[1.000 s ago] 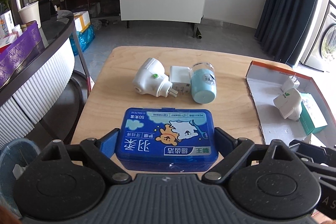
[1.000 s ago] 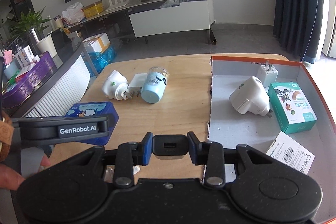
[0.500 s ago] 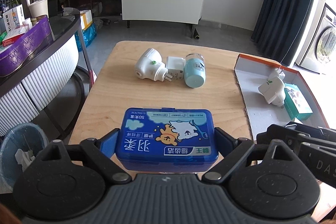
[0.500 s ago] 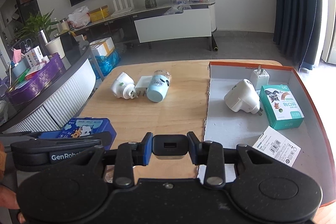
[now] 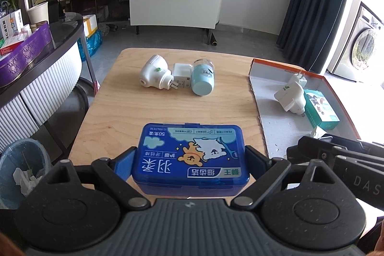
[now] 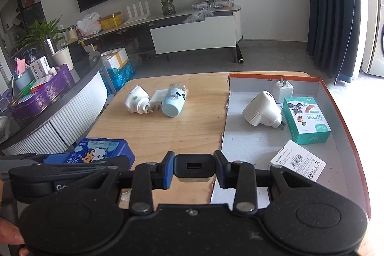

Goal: Organize rigid objects
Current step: 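Carry the black charger and blue box over the orange-rimmed box with both tools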

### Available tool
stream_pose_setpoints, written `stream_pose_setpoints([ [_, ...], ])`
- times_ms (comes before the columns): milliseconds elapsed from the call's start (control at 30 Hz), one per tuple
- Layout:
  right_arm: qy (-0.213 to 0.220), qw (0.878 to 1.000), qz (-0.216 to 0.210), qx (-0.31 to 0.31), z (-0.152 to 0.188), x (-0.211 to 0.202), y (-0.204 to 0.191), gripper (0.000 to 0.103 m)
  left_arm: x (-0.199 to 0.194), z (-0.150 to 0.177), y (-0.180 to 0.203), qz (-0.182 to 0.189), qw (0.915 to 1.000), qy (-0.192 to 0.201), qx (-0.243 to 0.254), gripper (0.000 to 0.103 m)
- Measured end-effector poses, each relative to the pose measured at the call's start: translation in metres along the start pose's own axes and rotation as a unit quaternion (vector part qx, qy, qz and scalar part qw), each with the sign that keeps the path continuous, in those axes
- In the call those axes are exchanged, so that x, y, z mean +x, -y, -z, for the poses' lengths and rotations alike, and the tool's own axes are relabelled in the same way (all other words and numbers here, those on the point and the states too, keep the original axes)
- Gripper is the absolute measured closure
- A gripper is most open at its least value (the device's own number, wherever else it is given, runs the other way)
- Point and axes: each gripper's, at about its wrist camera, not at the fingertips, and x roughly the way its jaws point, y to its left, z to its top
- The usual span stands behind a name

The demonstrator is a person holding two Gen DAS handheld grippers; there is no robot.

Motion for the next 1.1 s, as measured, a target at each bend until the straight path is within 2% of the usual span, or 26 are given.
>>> stream_pose_setpoints([
  [1100,0.030,0.996,0.069,0.056,0.008,-0.037,0.074,0.060,0.002,0.005,0.075,0.064,0.9956,-0.002,0.068,0.009],
])
